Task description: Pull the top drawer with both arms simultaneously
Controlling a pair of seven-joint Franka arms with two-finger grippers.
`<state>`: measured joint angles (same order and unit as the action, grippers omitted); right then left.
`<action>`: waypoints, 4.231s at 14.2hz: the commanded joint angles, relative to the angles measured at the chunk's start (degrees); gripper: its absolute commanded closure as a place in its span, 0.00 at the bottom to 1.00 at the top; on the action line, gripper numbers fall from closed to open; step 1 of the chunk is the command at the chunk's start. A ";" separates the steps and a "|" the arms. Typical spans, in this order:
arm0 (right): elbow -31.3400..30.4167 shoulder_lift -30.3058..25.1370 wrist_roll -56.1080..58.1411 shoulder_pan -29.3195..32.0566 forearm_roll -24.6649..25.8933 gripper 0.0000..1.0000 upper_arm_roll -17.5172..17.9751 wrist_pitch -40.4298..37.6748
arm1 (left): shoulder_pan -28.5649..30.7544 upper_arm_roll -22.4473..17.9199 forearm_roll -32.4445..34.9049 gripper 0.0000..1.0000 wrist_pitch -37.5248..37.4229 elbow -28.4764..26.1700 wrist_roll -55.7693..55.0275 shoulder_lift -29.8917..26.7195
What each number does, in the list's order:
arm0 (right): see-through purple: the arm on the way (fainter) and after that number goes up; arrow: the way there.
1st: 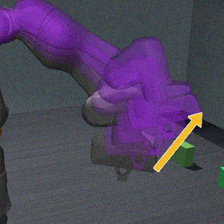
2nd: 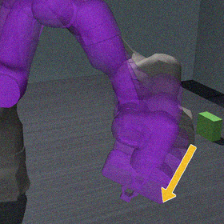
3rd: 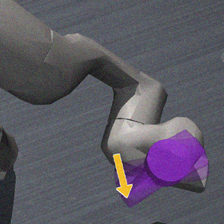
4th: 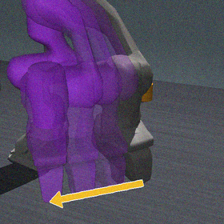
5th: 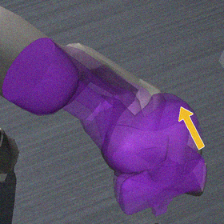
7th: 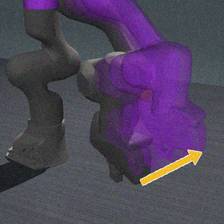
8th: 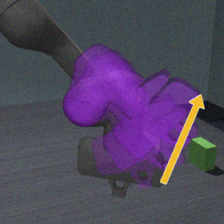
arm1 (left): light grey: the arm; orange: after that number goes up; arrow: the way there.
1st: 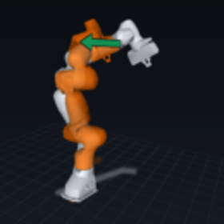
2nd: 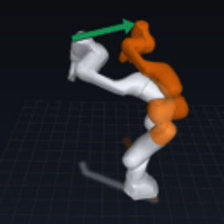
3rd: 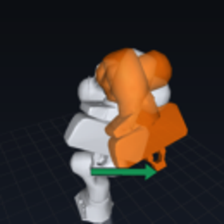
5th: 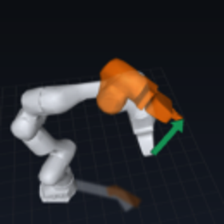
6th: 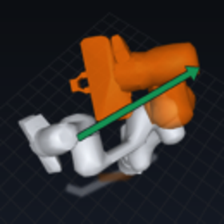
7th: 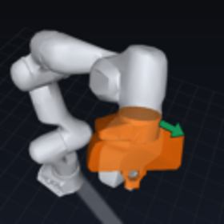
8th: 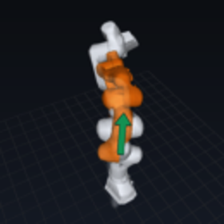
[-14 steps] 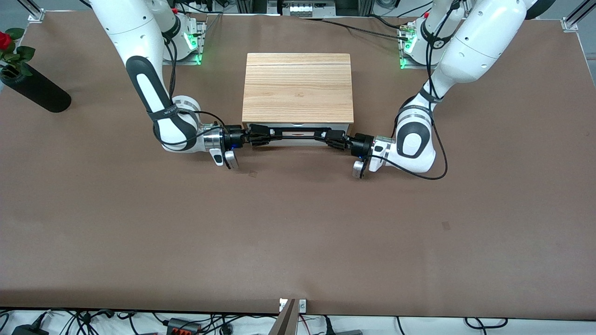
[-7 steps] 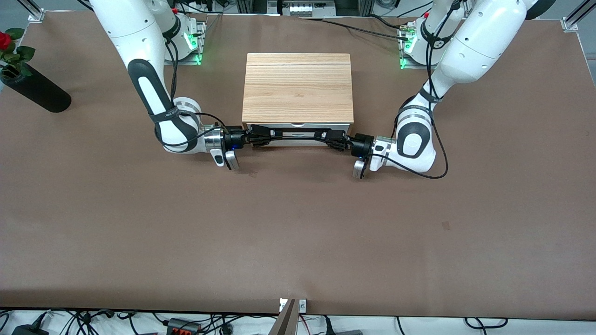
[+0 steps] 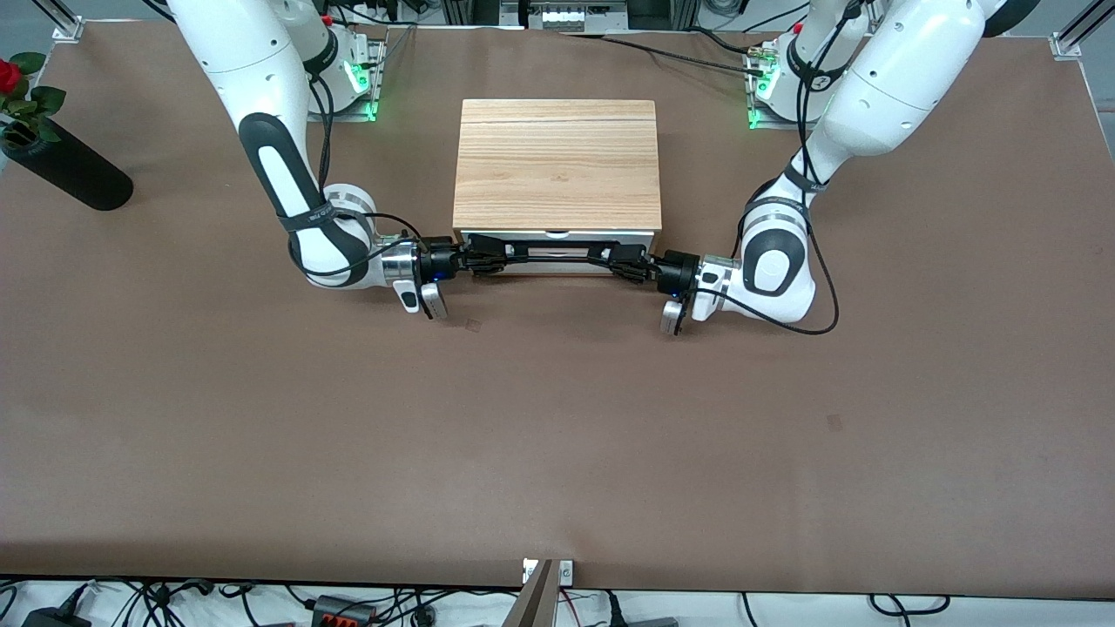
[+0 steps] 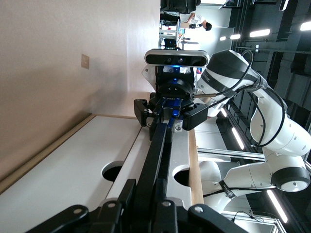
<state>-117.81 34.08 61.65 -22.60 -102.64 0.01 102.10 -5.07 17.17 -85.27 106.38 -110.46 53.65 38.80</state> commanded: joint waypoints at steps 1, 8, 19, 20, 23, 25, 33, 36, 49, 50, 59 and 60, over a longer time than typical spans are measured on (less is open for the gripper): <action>1.79 0.80 -0.48 -0.25 -0.54 0.83 0.08 -1.03 | 0.33 -0.38 -2.62 0.84 1.55 3.75 -0.74 0.92; 11.45 8.01 -1.10 0.19 -0.37 0.81 -0.10 -0.41 | 0.50 -0.56 -2.53 0.84 4.27 10.26 -1.80 3.91; 18.94 12.76 -3.03 0.46 0.16 0.80 -1.07 -0.24 | 0.41 -0.82 -2.00 0.85 5.59 21.59 -5.84 10.24; 18.94 12.76 -3.03 0.46 0.16 0.80 -1.07 -0.32 | 0.41 -0.91 -2.00 0.85 5.59 21.77 -5.93 10.24; 18.94 12.68 -3.03 0.37 0.16 0.58 -1.33 -0.24 | 0.41 -1.17 -2.00 0.85 5.59 21.86 -6.36 10.24; 18.94 12.41 -2.59 0.37 0.34 0.00 -1.42 0.11 | 0.41 -1.26 -2.00 0.81 5.59 21.86 -7.07 10.24; 20.07 11.80 -3.03 0.28 1.47 0.00 -2.55 1.43 | 0.50 -2.23 -1.30 0.00 5.50 23.09 -6.81 9.98; 23.05 10.83 -5.56 -0.07 8.48 0.00 -5.45 1.35 | 0.59 -2.93 3.09 0.00 5.50 24.14 -6.98 9.62; 33.88 -4.98 -28.52 -0.07 74.11 0.00 -13.55 -0.93 | 1.90 -6.36 36.26 0.00 8.67 23.53 -27.17 -2.49; 33.88 -6.03 -29.13 -0.16 79.38 0.00 -13.63 -1.20 | 2.08 -6.27 40.58 0.00 8.41 23.53 -29.37 -3.46; 47.21 -12.54 -32.92 -0.07 104.31 0.00 -16.70 -25.94 | 4.98 -6.80 68.63 0.00 -5.73 23.71 -43.27 -15.32; 47.93 -14.72 -33.44 0.36 104.31 0.00 -16.45 -27.82 | 5.85 -6.80 70.49 0.00 -8.01 23.62 -45.11 -16.82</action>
<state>-73.23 21.57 28.83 -22.61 0.72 -15.83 79.33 0.02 10.52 -19.29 101.64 -85.18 11.54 26.35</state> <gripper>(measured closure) 0.000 0.000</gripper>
